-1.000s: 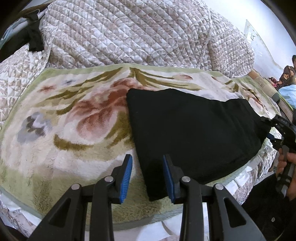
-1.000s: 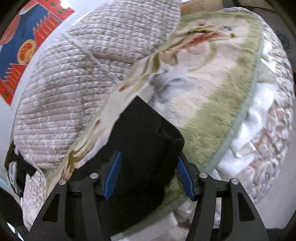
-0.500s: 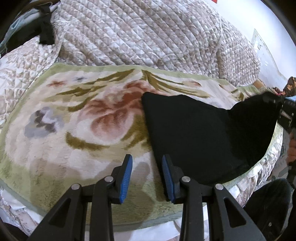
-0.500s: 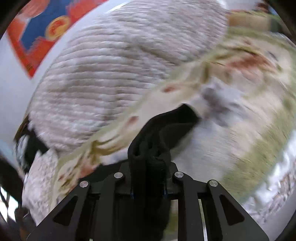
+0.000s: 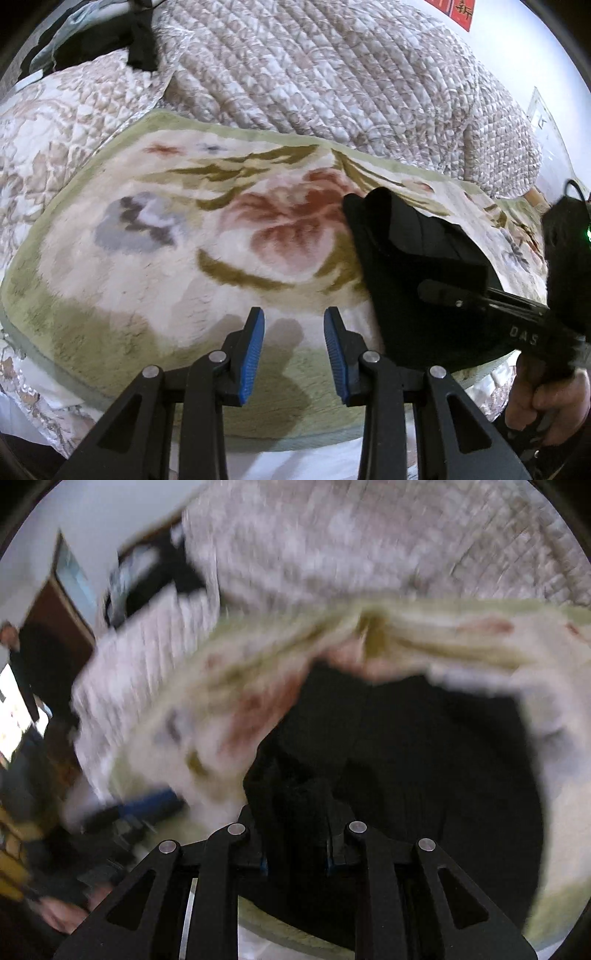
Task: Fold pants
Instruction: 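Fold the lifted end over onto the pants and open the right gripper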
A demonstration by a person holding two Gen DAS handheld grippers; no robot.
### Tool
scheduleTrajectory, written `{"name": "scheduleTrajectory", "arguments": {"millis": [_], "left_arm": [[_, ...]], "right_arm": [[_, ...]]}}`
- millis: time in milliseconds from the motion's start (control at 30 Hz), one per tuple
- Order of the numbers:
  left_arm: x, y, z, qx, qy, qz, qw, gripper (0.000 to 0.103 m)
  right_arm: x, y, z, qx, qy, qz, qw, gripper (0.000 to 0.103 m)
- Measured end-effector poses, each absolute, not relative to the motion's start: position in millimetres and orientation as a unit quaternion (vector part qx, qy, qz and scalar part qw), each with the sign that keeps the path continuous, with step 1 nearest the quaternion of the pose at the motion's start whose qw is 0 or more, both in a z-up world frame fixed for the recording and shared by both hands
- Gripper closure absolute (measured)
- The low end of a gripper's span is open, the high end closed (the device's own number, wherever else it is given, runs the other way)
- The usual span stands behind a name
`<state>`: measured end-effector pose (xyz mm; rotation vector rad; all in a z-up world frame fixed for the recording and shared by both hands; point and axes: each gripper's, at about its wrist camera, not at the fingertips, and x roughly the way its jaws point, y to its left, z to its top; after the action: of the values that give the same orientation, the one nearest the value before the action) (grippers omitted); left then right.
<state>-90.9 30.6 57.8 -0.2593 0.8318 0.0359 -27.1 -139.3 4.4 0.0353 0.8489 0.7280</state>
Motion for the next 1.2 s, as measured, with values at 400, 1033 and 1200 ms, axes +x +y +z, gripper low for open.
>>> {"name": "scheduleTrajectory", "arguments": {"millis": [400,1033,1200], "left_arm": [[-92.1,37.2,51.1,-0.138,0.407,0.020,0.903,0.067],[-86.4,19.9,54.1,-0.122,0.411,0.010,0.903,0.067],[-87.9,12.6,57.3,-0.119,0.412,0.003,0.904,0.067]], "right_arm": [[-44.1,-131.7,14.0,0.024,0.381,0.388,0.839,0.044],[-39.4,-183.8,-3.0,0.052,0.377,0.321,0.867,0.079],[-39.7,-182.1,-7.3,0.051,0.380,0.323,0.865,0.078]]}}
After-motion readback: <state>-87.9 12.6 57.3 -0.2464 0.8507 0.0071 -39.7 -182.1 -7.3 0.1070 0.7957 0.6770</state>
